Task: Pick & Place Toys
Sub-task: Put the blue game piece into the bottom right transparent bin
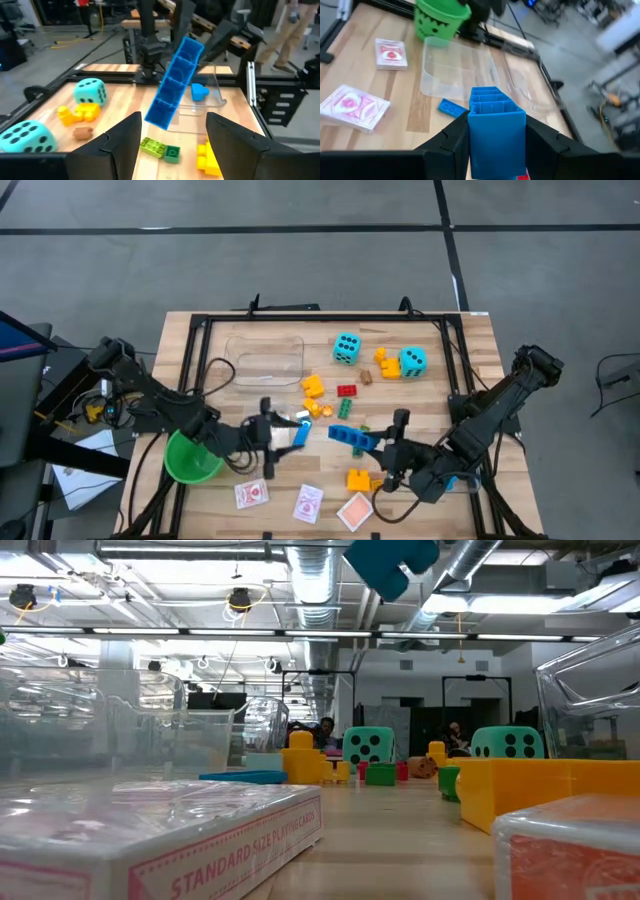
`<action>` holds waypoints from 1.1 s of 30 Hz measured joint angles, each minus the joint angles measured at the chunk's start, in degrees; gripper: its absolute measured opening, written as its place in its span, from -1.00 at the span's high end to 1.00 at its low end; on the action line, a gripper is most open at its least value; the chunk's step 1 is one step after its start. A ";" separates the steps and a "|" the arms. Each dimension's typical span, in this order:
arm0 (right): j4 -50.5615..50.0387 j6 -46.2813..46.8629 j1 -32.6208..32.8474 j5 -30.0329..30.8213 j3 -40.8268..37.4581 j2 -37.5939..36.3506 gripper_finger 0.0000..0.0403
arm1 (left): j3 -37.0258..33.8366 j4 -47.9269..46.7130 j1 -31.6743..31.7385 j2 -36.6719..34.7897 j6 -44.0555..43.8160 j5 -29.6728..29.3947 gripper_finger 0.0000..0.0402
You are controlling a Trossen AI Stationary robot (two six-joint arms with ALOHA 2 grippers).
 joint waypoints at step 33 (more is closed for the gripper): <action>-25.77 73.18 21.12 4.57 0.06 0.17 0.34 | -3.51 4.26 18.20 -8.51 11.16 0.47 -0.06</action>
